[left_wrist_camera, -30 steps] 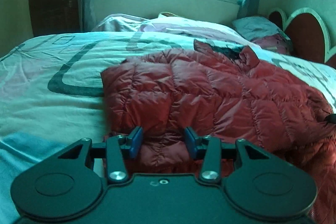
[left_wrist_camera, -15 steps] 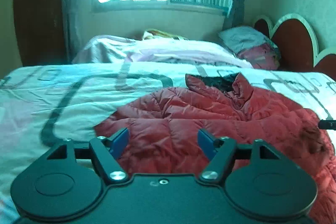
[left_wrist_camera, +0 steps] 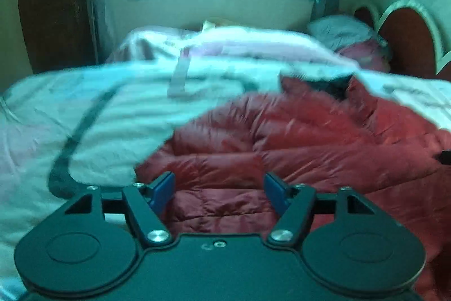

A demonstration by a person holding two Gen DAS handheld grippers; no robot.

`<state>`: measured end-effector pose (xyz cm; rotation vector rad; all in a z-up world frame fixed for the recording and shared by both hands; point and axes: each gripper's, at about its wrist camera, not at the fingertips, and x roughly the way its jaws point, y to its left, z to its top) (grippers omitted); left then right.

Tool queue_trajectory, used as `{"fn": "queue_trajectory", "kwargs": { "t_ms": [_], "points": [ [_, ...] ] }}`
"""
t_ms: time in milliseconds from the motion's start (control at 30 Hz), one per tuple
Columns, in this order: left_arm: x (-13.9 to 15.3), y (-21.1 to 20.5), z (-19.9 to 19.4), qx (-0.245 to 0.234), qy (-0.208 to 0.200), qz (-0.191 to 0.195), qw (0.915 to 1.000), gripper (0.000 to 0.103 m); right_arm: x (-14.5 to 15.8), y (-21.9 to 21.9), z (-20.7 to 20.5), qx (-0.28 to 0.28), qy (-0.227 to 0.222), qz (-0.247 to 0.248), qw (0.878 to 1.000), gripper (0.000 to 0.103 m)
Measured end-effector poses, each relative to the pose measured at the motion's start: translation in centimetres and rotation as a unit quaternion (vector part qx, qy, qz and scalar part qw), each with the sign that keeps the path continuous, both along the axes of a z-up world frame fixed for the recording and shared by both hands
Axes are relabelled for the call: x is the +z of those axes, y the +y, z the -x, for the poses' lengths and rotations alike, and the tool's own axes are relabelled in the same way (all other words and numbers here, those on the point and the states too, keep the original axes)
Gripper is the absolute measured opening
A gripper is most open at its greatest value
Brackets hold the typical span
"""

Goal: Fold large clothes

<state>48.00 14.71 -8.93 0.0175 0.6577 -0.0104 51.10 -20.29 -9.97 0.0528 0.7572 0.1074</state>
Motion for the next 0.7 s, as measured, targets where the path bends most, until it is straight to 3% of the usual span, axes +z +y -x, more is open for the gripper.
{"fn": "queue_trajectory", "kwargs": {
  "t_ms": [67,100,233,300,500,700],
  "points": [
    [1.1,-0.9,1.8,-0.017,-0.017,0.007,0.9997,0.068,1.4,0.1,1.7,0.007,-0.022,-0.016,1.000,0.061],
    [1.5,-1.7,2.7,-0.025,-0.019,0.005,0.9995,0.068,1.9,0.4,2.5,0.014,-0.028,-0.018,0.999,0.062],
    [1.1,-4.6,4.8,-0.048,-0.016,0.000,0.9987,0.068,2.0,2.1,4.2,0.040,-0.018,-0.025,0.999,0.062],
    [0.3,-5.9,5.1,-0.051,-0.002,-0.019,0.9985,0.068,1.7,3.3,4.9,0.054,-0.019,-0.013,0.998,0.062],
    [-1.3,-6.2,4.9,-0.039,0.026,-0.031,0.9984,0.074,-0.2,5.8,5.5,0.089,-0.015,0.031,0.995,0.062],
    [-1.8,-4.0,5.3,-0.016,0.036,-0.026,0.9989,0.075,-1.4,3.2,4.7,0.047,0.003,0.017,0.999,0.062]
  ]
}}
